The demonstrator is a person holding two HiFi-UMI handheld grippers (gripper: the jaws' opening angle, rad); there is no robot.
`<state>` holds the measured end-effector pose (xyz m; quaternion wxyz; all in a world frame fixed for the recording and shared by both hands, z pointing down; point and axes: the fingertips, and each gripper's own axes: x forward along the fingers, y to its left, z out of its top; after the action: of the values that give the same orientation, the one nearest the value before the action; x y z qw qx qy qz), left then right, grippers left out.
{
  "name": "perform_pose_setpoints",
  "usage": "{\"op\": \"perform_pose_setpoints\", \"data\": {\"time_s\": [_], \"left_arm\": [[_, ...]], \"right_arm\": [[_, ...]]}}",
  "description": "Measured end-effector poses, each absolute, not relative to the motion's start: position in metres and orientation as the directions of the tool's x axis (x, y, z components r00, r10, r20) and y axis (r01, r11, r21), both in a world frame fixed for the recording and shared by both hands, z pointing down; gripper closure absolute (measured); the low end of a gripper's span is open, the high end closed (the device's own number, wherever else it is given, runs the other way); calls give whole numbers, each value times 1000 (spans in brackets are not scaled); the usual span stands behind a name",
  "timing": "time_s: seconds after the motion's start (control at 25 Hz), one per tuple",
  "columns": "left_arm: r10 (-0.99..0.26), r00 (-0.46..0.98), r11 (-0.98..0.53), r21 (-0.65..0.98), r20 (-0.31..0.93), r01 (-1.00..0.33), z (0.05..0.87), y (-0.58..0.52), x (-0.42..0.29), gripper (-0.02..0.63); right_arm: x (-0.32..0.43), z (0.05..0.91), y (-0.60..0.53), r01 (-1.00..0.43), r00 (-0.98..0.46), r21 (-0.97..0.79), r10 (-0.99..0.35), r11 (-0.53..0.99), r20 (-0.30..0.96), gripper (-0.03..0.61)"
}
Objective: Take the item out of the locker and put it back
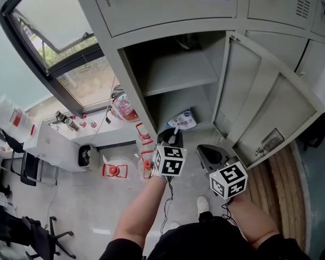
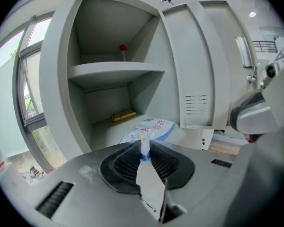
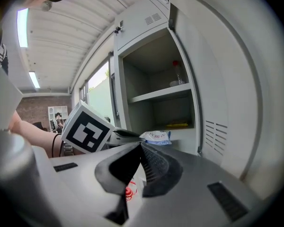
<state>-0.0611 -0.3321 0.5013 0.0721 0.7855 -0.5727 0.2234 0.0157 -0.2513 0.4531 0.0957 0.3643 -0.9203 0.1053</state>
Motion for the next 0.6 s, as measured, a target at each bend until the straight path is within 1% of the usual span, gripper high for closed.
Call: {"op": "perform_pose_setpoints", "data": {"time_s": [0.6], "left_arm": [[-868,343,-401,-99,359,-911,466,-208,-75,552]], "right_arm": [[0,451,-188,-728,-680,-125,-688,674,252,526]]}}
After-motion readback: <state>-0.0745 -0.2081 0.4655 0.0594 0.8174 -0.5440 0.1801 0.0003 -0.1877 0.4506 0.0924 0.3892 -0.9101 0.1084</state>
